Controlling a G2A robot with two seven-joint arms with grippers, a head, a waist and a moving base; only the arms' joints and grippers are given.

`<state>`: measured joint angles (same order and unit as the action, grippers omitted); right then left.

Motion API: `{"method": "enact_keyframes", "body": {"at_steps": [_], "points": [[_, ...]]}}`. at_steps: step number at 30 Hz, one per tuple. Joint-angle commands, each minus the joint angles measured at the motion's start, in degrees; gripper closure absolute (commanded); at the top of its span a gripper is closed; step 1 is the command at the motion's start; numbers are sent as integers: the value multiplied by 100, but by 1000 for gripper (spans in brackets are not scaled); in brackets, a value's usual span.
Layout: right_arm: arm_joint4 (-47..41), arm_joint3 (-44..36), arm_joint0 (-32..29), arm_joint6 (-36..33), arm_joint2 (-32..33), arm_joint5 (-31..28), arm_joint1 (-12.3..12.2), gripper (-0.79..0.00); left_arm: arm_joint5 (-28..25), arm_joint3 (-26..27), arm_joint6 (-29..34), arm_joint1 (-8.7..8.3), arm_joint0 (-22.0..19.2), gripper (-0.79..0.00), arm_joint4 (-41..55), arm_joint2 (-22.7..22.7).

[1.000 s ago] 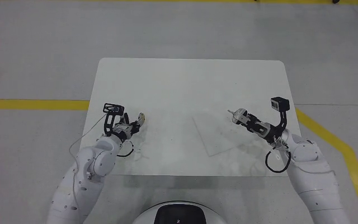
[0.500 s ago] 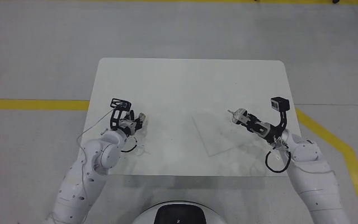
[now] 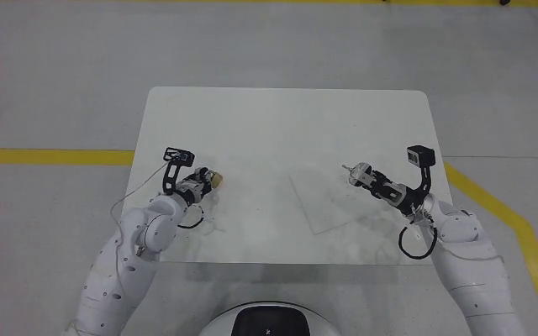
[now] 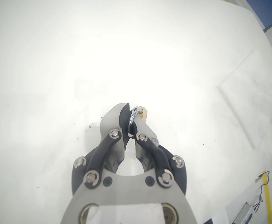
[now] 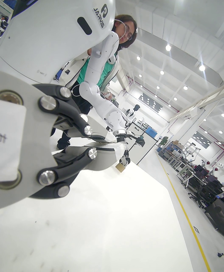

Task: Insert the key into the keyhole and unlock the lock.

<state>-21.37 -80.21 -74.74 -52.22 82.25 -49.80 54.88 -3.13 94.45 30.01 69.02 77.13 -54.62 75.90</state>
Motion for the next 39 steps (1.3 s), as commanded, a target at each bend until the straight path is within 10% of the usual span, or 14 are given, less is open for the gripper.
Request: {"method": "enact_keyframes", "body": {"at_steps": [1,8,15,22,31,39], "points": [[0,0,0,0,0,0,0,0,-101,104,-306,11,136,0,721,225],[0,0,0,0,0,0,0,0,-1297,84,-1153,95,500,0,4351,897],[0,0,0,0,0,0,0,0,-1965,-644,-395,209,45,0,7326,597],[0,0,0,0,0,0,0,0,-1470,-1414,443,336,-717,0,8517,-70],[0,0,0,0,0,0,0,0,-1401,-1399,454,335,-689,0,8477,-101],[-63,169,-145,895,-151,105,93,0,-363,-1370,897,511,-1063,0,9216,-1013]]}}
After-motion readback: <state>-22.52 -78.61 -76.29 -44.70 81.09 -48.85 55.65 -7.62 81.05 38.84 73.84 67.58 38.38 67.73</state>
